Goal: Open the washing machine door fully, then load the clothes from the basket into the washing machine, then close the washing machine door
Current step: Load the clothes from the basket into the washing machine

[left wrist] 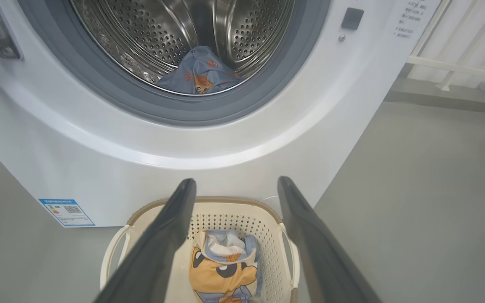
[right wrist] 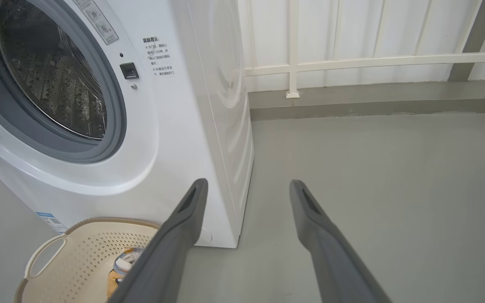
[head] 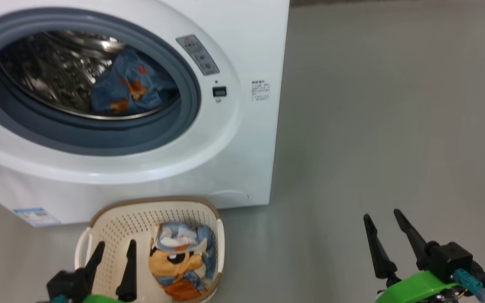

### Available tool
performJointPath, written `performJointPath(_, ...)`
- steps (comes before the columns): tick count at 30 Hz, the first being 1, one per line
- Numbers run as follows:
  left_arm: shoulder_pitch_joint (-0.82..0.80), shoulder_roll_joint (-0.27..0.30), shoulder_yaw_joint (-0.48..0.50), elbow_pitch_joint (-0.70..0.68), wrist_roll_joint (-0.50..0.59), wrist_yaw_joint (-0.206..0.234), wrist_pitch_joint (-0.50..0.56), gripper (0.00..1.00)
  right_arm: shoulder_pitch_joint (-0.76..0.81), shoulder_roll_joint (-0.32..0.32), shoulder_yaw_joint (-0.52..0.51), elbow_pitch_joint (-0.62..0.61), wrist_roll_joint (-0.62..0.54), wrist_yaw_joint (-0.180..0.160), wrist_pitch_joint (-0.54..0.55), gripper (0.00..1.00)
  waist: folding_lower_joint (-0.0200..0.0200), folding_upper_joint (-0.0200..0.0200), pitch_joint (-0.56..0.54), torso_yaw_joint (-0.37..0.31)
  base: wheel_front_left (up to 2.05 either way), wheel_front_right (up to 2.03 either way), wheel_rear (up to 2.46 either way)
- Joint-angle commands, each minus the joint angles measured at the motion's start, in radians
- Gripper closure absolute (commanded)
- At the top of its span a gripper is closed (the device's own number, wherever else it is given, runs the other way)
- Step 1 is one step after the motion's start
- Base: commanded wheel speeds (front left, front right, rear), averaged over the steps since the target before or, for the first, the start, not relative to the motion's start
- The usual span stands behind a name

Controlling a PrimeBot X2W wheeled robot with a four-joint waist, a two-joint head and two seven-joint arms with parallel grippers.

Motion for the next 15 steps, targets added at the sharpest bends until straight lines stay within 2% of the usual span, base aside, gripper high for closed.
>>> performJointPath(1, -0.041, 0.01, 0.028, -0.012, -0.003, -0.003, -0.006, 0.0, -0.043, -0.002, 0.023, -0.028, -0.01, 0.003, -0.012, 0.0, 0.0, 0.0, 0.064, 0.005, 0.0, 0.0, 0.0)
performJointPath(6, -0.125, 0.015, -0.011, 0.048, -0.038, -0.003, -0.006, 0.0, -0.074, -0.011, 0.016, -0.045, -0.032, 0.003, -0.012, 0.0, 0.0, 0.0, 0.172, 0.006, 0.0, 0.0, 0.0)
performJointPath(9, -0.203, 0.034, -0.047, 0.104, -0.068, -0.003, -0.006, 0.0, -0.102, -0.017, 0.017, -0.064, -0.046, 0.003, -0.012, 0.0, 0.0, 0.0, 0.267, 0.001, 0.0, 0.0, 0.0)
performJointPath(15, -0.326, 0.071, -0.103, 0.225, -0.11, -0.003, -0.006, 0.0, -0.137, -0.022, 0.01, -0.088, -0.059, 0.003, -0.012, 0.0, 0.0, 0.0, 0.386, -0.022, 0.0, 0.0, 0.0)
